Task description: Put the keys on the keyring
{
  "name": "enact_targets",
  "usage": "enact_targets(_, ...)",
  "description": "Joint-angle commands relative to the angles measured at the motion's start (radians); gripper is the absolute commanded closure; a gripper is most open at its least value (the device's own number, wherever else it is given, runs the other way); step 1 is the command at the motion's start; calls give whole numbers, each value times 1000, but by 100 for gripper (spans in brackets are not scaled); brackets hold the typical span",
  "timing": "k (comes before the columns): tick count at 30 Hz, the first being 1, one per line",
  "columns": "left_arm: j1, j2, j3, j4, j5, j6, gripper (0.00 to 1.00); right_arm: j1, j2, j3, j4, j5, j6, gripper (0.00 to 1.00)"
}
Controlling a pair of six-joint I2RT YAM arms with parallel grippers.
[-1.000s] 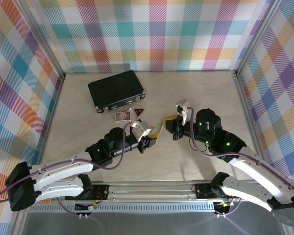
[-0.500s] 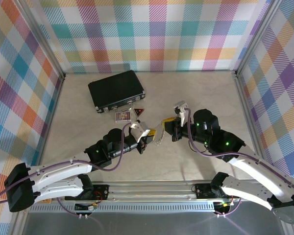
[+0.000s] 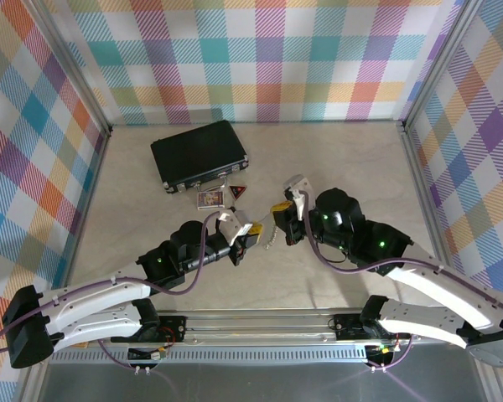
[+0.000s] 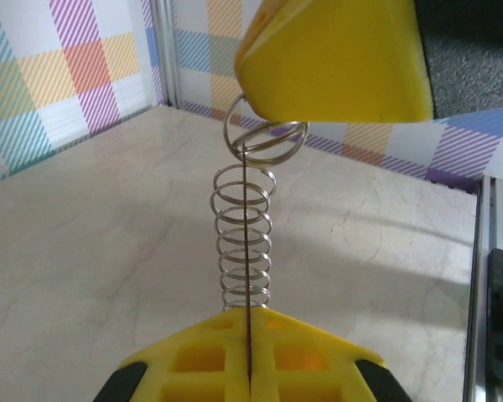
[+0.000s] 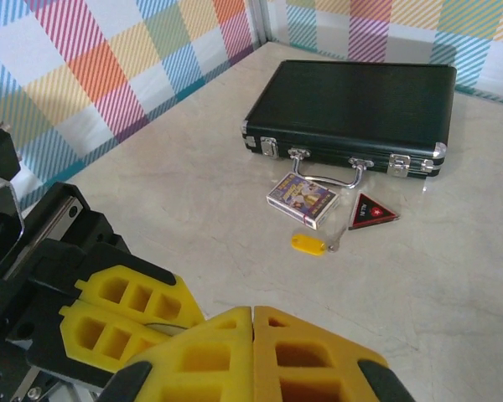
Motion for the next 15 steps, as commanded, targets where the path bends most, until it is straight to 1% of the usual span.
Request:
enact_targets(1,-6,-29,9,11,38,20,100,33,27,45,-15,62,-41,100)
enact_targets(5,-7,-44,4,7,38,22,100,52,29,46,1,92,-34,100)
enact_targets(10,-6,-48,4,7,51,21,100,62,29,38,31,90,-29,100)
enact_targets(12,-6,-55,5,8,71,17,100,62,21,25,49,77,-38,100)
enact_targets(15,-6,-64,16,4,144,1,100,62,-20,-9,88,40,-66,100)
